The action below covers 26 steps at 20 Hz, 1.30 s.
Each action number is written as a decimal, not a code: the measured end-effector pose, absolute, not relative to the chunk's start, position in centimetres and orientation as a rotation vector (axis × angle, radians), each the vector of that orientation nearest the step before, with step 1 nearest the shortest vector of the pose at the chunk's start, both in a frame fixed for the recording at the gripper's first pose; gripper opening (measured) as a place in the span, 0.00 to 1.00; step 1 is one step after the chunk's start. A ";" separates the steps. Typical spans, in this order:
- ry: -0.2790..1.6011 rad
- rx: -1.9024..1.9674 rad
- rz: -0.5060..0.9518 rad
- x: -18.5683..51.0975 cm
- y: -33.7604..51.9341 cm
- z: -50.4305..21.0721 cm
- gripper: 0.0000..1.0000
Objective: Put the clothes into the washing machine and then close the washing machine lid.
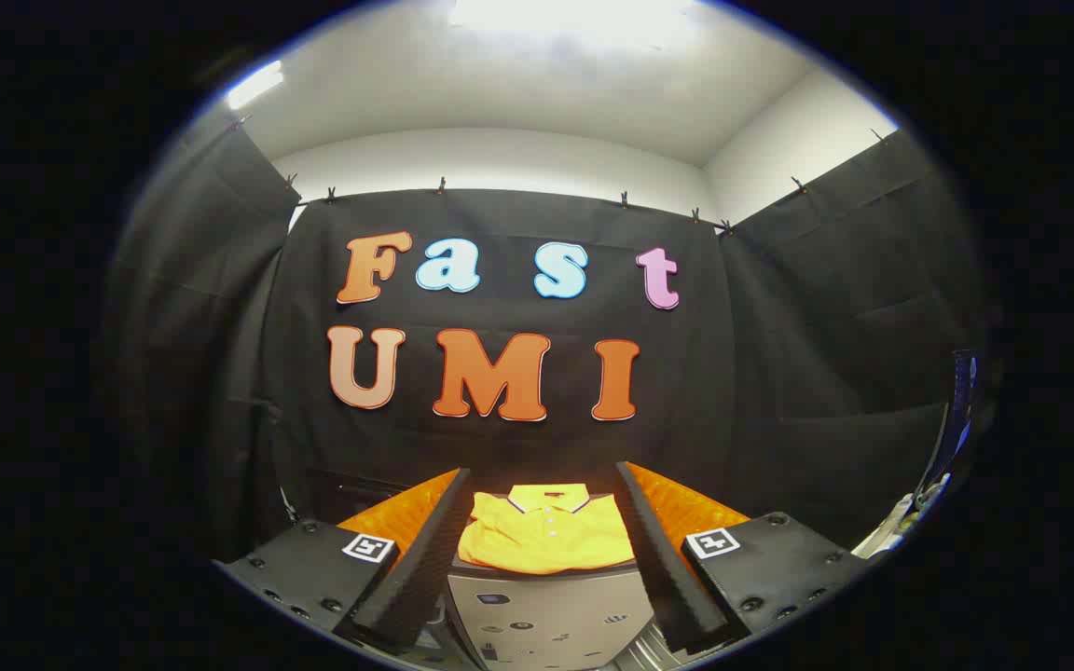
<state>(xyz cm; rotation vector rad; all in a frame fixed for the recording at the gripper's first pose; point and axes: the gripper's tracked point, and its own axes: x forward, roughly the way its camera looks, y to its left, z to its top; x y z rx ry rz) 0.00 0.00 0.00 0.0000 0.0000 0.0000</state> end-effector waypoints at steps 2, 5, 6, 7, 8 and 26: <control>0.006 -0.015 -0.005 0.0 -0.3 -0.1 0.98; 0.015 0.007 -0.004 0.6 -0.3 -0.6 0.98; 0.018 0.023 -0.009 0.8 -0.4 -0.8 0.98; 0.025 0.039 -0.011 1.1 -0.7 -1.1 0.98; 0.031 0.054 -0.011 1.2 -1.0 -1.6 0.98; 0.006 0.057 -0.011 4.0 -2.0 -0.5 0.98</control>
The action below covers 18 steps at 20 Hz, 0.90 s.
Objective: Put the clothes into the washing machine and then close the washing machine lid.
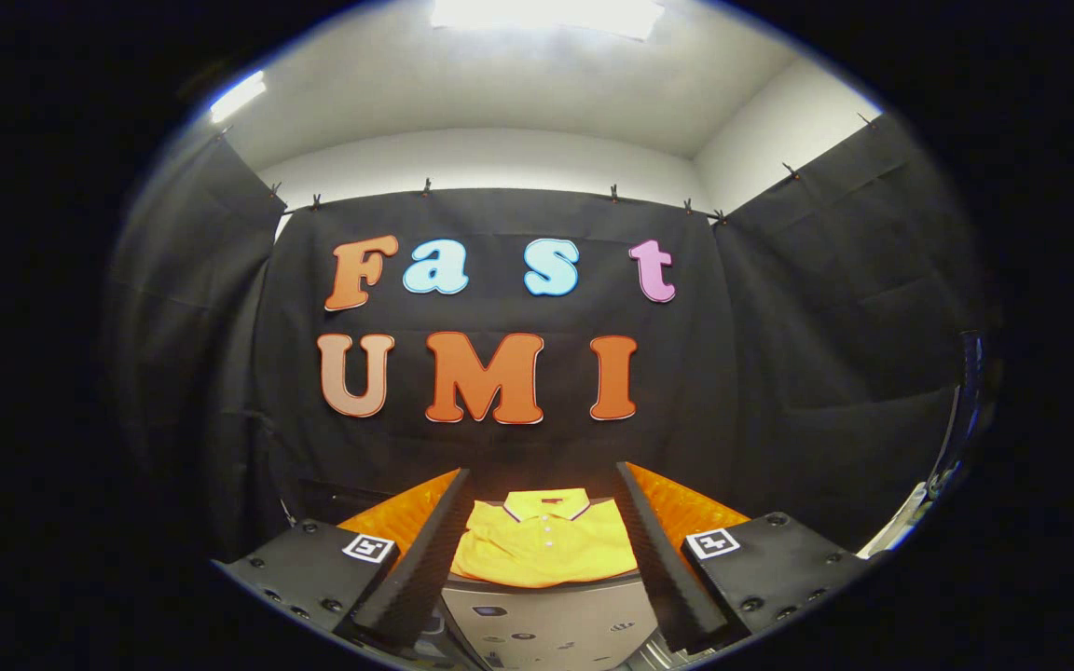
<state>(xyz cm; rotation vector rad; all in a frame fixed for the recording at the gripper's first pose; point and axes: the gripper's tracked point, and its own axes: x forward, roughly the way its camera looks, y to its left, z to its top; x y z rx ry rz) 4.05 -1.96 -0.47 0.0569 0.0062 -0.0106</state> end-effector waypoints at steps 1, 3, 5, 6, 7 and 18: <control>0.015 0.049 -0.019 4.6 -2.3 -0.6 0.98; 0.026 0.027 -0.034 6.0 -2.8 -0.7 0.98; 0.035 0.020 -0.033 8.2 -2.8 -1.3 0.98; 0.047 0.028 -0.032 9.5 -2.8 -1.8 0.98; 0.063 0.036 -0.032 10.9 -2.9 -2.4 0.98; 0.417 -0.012 0.074 27.0 0.2 -12.9 0.98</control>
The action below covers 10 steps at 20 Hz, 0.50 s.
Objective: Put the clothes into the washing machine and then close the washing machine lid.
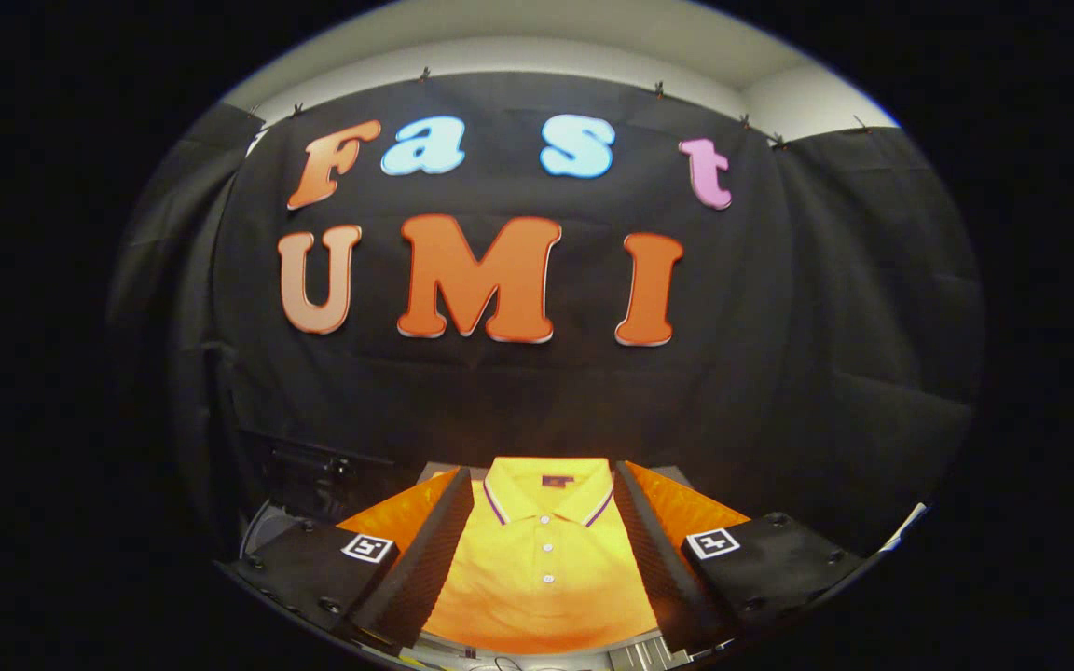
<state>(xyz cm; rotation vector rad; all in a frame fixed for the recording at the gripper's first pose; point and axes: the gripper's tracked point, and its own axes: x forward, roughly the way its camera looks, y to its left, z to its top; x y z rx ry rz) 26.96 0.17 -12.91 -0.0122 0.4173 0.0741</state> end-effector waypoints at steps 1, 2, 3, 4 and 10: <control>0.481 -0.017 0.072 28.0 0.1 -15.6 0.98; 0.539 -0.010 0.064 28.8 -0.2 -17.7 0.99; 0.580 0.015 0.052 29.5 -0.4 -19.6 0.99; 0.619 0.046 0.035 30.2 -0.6 -21.0 0.99; 0.728 0.149 -0.012 31.8 -2.0 -24.0 0.99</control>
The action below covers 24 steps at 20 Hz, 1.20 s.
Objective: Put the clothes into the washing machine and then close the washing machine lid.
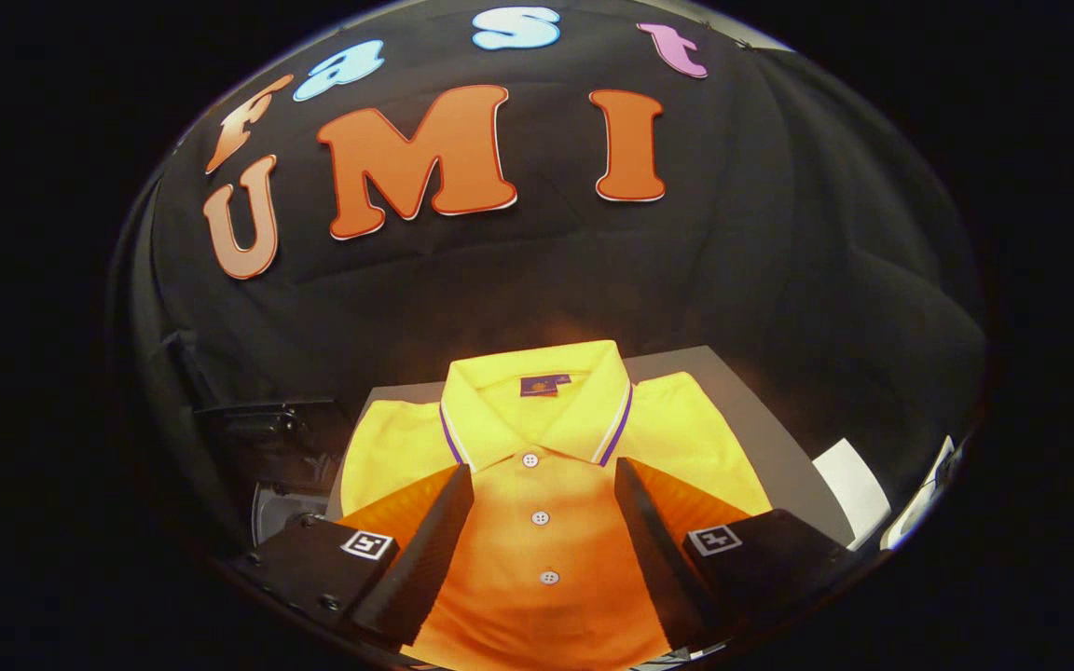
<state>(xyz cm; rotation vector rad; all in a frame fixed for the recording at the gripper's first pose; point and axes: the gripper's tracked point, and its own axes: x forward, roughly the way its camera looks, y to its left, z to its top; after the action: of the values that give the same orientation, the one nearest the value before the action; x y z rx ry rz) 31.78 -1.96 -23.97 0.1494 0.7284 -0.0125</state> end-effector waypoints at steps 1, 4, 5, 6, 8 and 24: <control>0.741 0.140 -0.008 31.8 -1.9 -24.2 0.99; 0.800 0.115 0.015 31.7 -1.2 -25.5 0.98; 0.831 0.103 0.018 31.5 -0.9 -26.2 0.98; 0.874 0.084 0.028 31.0 -0.7 -27.2 0.98; 0.851 0.069 0.051 31.6 -0.5 -27.0 0.99; 0.912 0.143 0.069 30.8 -0.5 -27.5 0.13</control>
<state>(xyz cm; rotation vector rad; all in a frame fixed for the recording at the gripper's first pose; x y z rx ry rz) 30.85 -0.53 -27.47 0.1432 0.9124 0.0688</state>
